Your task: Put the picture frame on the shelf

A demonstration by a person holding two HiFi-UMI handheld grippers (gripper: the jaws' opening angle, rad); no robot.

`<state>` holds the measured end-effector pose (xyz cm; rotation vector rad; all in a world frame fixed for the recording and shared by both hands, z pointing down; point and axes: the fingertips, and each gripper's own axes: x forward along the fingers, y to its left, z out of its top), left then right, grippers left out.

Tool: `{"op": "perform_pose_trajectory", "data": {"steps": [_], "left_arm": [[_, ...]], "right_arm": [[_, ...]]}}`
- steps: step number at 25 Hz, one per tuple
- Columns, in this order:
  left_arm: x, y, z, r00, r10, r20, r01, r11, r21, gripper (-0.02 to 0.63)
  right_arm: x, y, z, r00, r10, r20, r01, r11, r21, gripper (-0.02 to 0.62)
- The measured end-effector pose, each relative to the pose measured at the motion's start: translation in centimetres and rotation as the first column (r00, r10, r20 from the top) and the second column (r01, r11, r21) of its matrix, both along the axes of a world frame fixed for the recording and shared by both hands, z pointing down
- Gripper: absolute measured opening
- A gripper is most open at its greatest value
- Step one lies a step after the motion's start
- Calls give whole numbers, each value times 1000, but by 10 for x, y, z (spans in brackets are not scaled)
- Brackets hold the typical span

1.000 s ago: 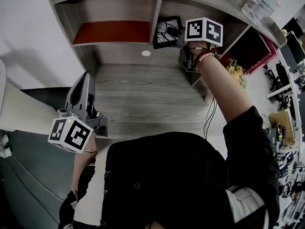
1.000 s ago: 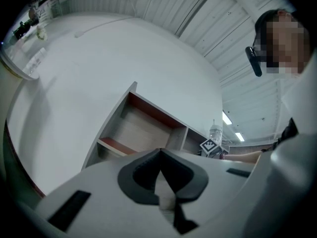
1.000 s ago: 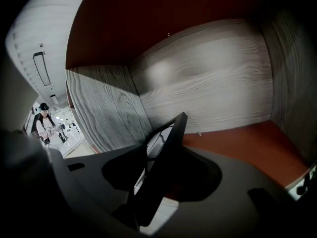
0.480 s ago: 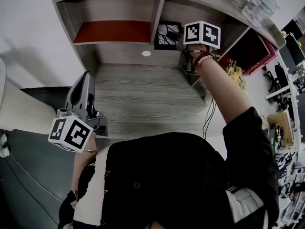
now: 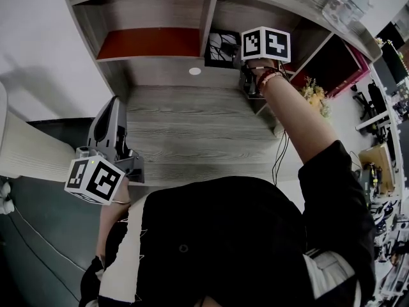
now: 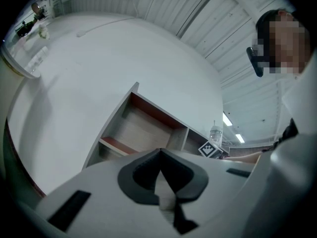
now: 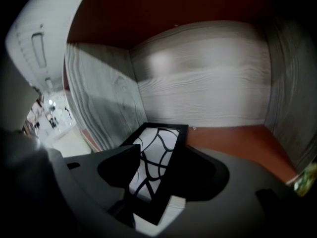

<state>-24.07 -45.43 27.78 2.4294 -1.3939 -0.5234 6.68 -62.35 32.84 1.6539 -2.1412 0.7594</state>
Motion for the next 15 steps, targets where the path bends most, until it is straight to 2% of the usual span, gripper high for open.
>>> {"op": "perform_pose_trajectory", "data": {"steps": [3, 15], "left_arm": [[0, -1, 0, 1000, 1, -3, -1, 1000, -1, 11], [4, -5, 3, 999, 33, 4, -33, 999, -9, 11]], "right_arm": [[-1, 0, 0, 999, -9, -47, 10, 1000, 14, 267], [-1, 1, 2, 999, -7, -44, 8, 1000, 16, 269]]}}
